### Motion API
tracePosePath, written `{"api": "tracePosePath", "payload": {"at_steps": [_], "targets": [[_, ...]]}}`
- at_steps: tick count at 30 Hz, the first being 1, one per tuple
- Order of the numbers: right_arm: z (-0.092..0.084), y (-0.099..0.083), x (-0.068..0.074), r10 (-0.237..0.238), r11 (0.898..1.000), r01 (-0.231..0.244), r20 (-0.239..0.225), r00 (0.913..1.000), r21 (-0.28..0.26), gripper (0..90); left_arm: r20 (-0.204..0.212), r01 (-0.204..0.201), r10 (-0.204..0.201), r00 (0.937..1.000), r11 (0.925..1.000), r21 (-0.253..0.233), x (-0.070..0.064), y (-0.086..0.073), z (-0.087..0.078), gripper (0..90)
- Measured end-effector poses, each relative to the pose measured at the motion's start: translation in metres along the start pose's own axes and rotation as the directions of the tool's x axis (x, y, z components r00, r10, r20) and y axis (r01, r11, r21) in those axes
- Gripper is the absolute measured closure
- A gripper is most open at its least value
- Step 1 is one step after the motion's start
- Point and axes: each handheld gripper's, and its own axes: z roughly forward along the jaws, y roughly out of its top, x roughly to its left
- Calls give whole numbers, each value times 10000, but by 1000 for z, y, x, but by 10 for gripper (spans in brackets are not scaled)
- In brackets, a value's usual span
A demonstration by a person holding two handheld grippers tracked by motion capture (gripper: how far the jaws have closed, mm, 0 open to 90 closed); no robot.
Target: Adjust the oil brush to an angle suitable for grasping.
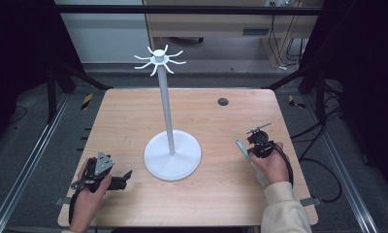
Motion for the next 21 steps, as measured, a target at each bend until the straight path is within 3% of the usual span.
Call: {"api": "tracePosePath", "payload": {"at_steps": [7,21], "targets": [[1,-4,2,-70,9972,82,-170,9998,742,712,18,12,-12,10000,10000,-3,1,0,0,33],[5,-6,3,-143,9904,197,-403,9991,1371,725,31,10,-10,10000,10000,4,1,0,0,33]]}}
